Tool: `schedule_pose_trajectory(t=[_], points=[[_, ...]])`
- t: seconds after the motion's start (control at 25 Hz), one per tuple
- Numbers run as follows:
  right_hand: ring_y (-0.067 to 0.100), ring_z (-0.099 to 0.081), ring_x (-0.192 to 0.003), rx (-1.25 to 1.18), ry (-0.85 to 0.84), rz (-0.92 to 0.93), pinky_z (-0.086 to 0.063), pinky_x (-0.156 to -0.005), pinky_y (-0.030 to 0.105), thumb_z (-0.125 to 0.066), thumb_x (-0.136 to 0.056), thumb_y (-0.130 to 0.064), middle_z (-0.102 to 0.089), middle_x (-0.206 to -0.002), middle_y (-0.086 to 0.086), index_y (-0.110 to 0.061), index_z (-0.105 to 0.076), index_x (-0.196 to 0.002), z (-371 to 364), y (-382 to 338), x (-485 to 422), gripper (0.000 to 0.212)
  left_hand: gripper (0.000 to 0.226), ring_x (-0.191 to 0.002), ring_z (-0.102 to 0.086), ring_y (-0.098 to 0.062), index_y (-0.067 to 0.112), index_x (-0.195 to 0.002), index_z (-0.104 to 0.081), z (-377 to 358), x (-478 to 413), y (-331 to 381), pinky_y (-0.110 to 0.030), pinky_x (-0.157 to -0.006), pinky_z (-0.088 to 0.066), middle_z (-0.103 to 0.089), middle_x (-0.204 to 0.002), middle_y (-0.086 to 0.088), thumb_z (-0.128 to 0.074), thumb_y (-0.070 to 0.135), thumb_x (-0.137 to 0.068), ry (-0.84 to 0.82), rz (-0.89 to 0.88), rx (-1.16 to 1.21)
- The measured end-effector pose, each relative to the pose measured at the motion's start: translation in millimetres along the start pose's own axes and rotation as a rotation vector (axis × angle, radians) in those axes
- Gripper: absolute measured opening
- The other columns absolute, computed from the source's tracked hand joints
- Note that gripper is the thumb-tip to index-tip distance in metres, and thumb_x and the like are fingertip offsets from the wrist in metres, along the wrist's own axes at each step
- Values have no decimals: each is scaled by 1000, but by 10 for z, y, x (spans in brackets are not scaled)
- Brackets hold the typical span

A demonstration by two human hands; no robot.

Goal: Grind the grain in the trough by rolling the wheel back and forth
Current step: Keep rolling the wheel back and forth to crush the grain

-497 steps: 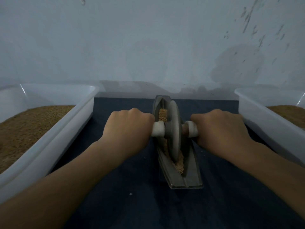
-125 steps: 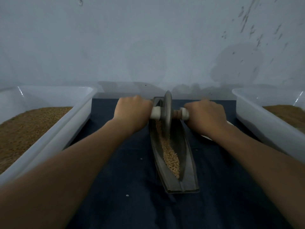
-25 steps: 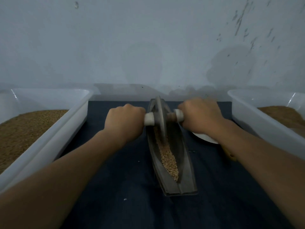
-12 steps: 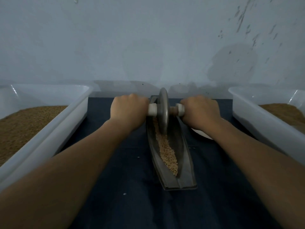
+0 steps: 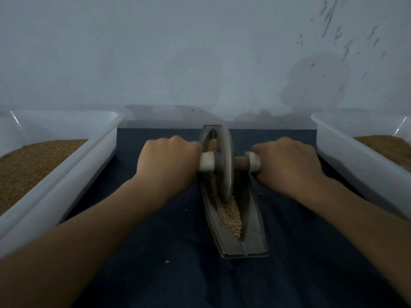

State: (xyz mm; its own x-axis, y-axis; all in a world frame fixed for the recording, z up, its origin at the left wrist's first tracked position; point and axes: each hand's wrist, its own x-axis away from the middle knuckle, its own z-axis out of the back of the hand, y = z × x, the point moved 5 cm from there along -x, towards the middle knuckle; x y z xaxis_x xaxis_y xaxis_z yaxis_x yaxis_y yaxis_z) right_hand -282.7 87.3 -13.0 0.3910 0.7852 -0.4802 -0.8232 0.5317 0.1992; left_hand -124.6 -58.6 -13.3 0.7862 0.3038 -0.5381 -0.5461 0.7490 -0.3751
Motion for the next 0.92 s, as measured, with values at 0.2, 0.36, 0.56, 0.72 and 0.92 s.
schedule_pose_trajectory(t=[0.2,0.36,0.56,0.72,0.92], points=[[27,-61,-78,-25,-74,-73,-40,-60,32,-65,-83,-30,-63,-82,1,-29,-49,-73,-131,-56,-533,19,11,-74,-63,-31,25,-98,-61,-161,-466,-90,-35,-56,-36,-59,-81,-3,-59,24,-87,-65,76,72],[14,-48,-55,22,-39,33,-26,-47,24,-66,-76,-38,-49,-63,-11,-31,-39,-61,75,-51,-45,32,33,-44,-22,-15,24,-77,-39,46,45,-20,-27,-45,-15,-22,-58,7,-71,29,-74,49,17,60],[5,-37,-44,11,-32,68,-20,-43,19,-63,-64,-42,-39,-50,-14,-35,-40,-58,228,-5,244,25,52,-45,-3,-10,27,-73,-31,222,200,-27,-21,-46,-6,-13,-56,8,-80,29,-59,65,-78,60],[21,-54,-66,7,-97,-46,-33,-53,27,-66,-81,-34,-56,-72,-5,-29,-46,-66,-71,-34,-355,25,9,-59,-52,-26,22,-88,-54,-186,-268,-65,-33,-53,-32,-43,-67,1,-61,26,-85,-33,54,58],[23,-56,-71,-25,-129,-88,-38,-58,29,-65,-85,-33,-61,-80,-1,-28,-54,-75,-109,-37,-502,16,11,-72,-61,-29,25,-98,-61,-141,-447,-97,-34,-57,-37,-59,-82,-4,-61,26,-87,-71,49,74]])
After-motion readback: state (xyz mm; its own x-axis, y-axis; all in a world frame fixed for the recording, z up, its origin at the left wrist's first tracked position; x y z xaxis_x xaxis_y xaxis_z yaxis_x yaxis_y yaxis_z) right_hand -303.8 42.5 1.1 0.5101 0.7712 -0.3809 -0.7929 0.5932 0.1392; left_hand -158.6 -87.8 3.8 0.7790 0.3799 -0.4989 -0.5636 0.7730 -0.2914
